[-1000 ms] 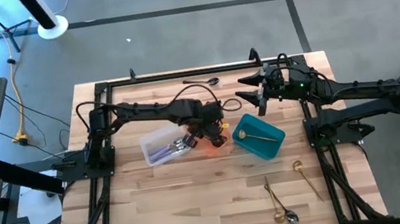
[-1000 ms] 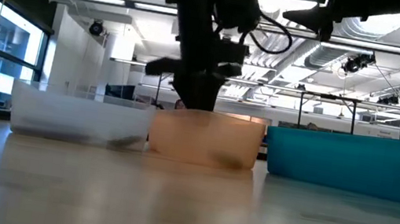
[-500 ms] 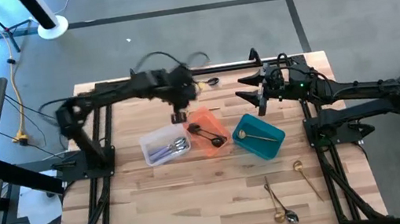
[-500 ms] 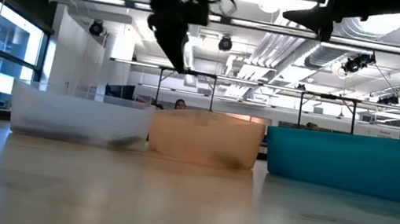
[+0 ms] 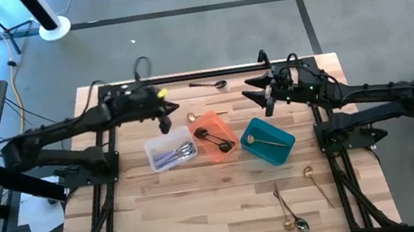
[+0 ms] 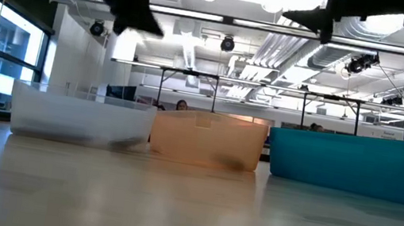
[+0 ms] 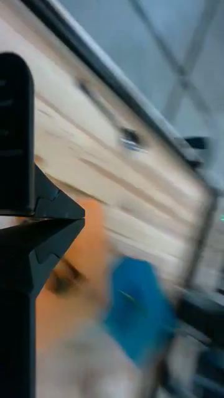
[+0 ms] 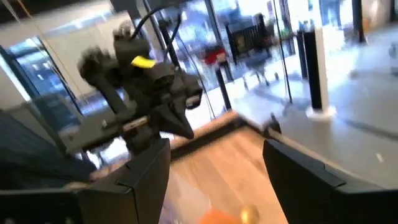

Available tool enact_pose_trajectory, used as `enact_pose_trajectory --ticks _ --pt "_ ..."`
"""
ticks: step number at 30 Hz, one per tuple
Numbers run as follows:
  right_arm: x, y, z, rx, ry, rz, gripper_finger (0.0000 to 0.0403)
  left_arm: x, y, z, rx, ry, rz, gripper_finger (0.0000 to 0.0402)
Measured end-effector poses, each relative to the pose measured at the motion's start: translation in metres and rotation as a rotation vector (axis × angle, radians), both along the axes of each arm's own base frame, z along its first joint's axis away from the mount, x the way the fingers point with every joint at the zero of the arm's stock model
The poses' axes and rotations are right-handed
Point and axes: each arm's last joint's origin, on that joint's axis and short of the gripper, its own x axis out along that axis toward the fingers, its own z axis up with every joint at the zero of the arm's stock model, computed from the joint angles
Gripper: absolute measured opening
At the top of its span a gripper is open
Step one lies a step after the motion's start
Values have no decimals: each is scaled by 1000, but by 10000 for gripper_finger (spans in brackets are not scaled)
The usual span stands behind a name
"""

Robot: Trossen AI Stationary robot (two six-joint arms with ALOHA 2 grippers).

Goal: Sort silverware by color (type)
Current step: Put the gold spoon into the blue bin

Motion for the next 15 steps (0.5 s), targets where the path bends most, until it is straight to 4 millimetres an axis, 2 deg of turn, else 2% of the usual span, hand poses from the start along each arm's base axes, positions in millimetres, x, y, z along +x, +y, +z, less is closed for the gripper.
enact_pose_trajectory --ticks 8,11,15 --pt "11 0 8 -148 -112 81 242 -30 -22 62 156 -510 -38 0" --pt "11 0 9 -153 -117 96 242 -44 -28 76 190 -601 -41 0" --pt "11 0 9 -153 -117 97 242 -56 -31 82 206 -633 -16 0"
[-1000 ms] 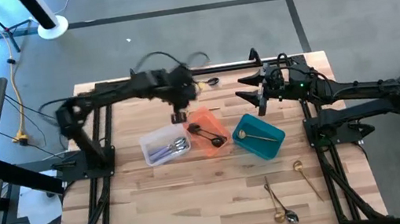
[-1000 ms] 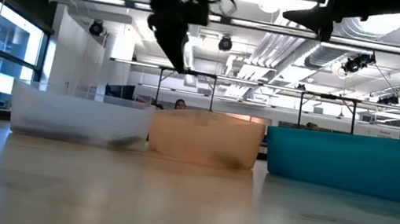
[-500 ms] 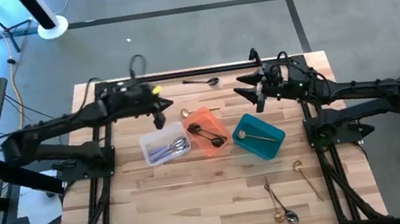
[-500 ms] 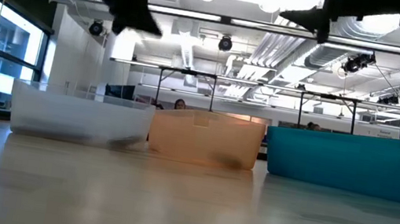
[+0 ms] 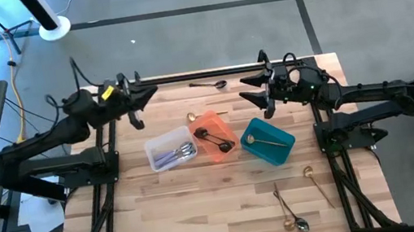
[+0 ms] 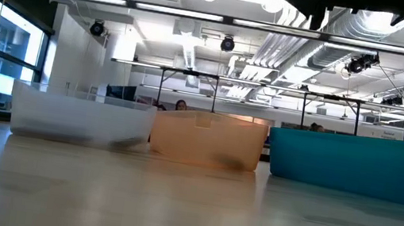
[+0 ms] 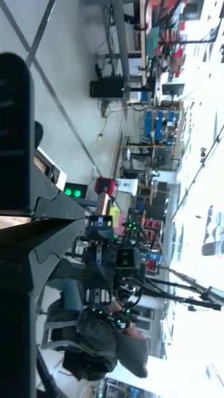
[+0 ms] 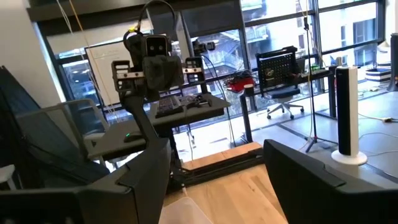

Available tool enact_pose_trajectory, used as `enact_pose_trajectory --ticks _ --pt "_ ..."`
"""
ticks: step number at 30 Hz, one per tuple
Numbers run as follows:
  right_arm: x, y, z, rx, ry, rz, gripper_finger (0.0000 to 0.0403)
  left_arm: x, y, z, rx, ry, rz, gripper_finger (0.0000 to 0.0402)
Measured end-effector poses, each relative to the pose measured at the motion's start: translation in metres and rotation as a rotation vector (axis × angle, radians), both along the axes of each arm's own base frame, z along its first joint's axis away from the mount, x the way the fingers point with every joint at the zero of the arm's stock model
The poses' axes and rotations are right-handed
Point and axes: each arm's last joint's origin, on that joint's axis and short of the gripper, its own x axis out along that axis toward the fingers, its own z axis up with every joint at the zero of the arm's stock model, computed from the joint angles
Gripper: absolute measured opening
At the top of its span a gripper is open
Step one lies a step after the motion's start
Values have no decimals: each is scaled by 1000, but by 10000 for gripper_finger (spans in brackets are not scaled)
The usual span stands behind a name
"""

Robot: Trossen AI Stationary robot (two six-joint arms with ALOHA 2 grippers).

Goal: Sort silverware by color (type)
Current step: Put the gold spoon into the blue bin

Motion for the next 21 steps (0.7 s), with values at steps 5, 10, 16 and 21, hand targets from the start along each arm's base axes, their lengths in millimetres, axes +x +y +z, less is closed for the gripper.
enact_pose_trajectory --ticks 5,10,16,21 --pt "0 0 0 0 0 0 242 -1 0 1 1 -3 3 0" --pt "0 0 0 10 -2 1 242 3 1 -2 -6 14 2 0" --pt "0 0 -1 73 -6 11 242 4 1 -3 -7 16 2 0" --pt "1 2 -8 205 51 92 242 4 1 -3 -6 16 2 0"
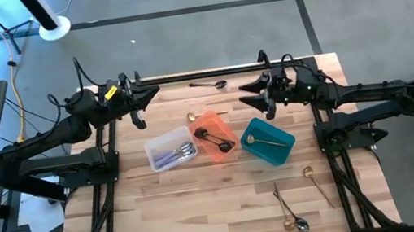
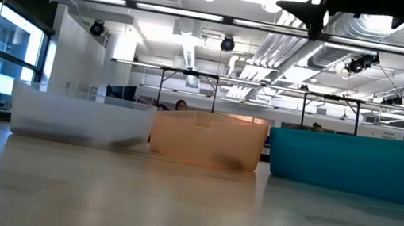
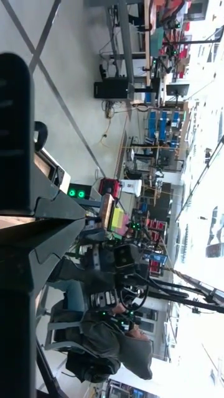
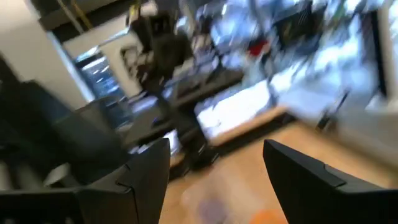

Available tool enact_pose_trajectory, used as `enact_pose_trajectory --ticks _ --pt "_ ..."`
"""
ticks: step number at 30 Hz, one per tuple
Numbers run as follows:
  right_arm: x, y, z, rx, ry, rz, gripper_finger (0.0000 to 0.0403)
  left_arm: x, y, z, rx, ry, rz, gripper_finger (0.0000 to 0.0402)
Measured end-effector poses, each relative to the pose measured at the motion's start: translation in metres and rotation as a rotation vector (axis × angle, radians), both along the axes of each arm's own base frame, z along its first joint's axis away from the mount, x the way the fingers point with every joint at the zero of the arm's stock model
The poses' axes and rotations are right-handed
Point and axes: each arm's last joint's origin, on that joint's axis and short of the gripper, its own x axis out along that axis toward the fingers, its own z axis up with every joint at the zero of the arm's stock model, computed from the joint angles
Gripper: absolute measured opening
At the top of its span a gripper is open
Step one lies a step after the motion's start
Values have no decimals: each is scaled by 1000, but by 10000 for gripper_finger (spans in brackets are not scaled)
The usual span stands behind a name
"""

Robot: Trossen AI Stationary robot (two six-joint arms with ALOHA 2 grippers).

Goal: Sort silverware by color (type)
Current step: Put the gold spoon into the blue bin

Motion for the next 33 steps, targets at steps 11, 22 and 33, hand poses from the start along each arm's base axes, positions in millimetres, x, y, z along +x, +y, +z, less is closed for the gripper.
enact_pose_trajectory --ticks 11,22,33 --pt "-7 55 -51 580 589 381 242 0 0 0 0 1 -1 0" --pt "-54 143 -80 904 1232 387 242 0 0 0 1 0 0 0" --pt "-101 156 -113 1072 1576 -201 242 0 0 0 1 0 0 0"
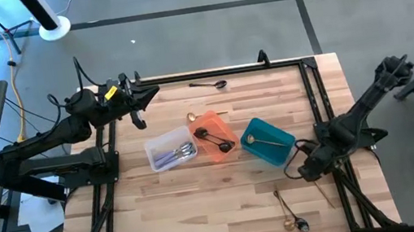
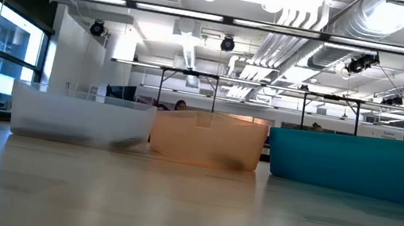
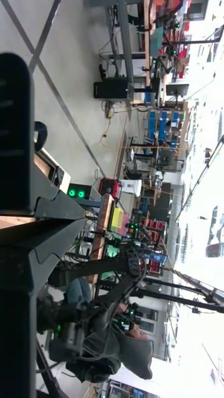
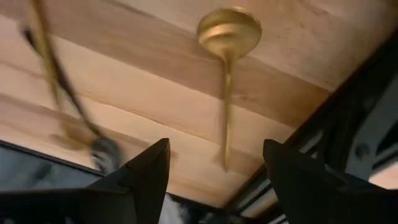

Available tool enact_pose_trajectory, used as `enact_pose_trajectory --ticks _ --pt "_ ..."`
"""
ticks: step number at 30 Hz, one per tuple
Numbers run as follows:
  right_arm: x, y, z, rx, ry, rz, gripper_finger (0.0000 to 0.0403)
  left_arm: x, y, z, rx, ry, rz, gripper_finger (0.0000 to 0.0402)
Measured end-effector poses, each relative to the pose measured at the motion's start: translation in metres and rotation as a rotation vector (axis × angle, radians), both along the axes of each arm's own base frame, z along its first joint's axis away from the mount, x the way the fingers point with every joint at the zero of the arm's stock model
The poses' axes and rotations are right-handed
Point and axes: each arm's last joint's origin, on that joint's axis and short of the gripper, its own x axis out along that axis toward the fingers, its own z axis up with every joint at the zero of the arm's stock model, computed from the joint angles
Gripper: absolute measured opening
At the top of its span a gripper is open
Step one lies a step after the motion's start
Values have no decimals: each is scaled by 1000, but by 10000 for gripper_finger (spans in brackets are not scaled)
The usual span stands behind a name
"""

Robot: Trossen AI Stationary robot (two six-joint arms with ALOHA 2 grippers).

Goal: Sort silverware by color (type)
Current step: Put the gold spoon into the blue bin

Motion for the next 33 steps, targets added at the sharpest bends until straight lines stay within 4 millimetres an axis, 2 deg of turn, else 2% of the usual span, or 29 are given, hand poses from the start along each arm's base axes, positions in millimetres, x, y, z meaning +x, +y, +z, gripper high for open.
enact_pose_trajectory --ticks 2,8,18,21,25,33 --pt "-3 1 -11 10 1 29 242 0 0 0 0 0 0 0" --pt "-6 -1 -38 44 -8 -31 242 0 0 0 -23 -7 -3 0" --pt "-3 2 -64 14 39 -53 232 0 0 0 -26 -9 7 0" --pt "-1 3 -70 -8 75 -44 203 0 1 0 -28 -11 21 0" --pt "0 5 -76 -27 122 -45 140 0 1 0 -28 -10 23 0" --pt "2 7 -77 -16 90 -15 19 0 1 0 2 0 31 0"
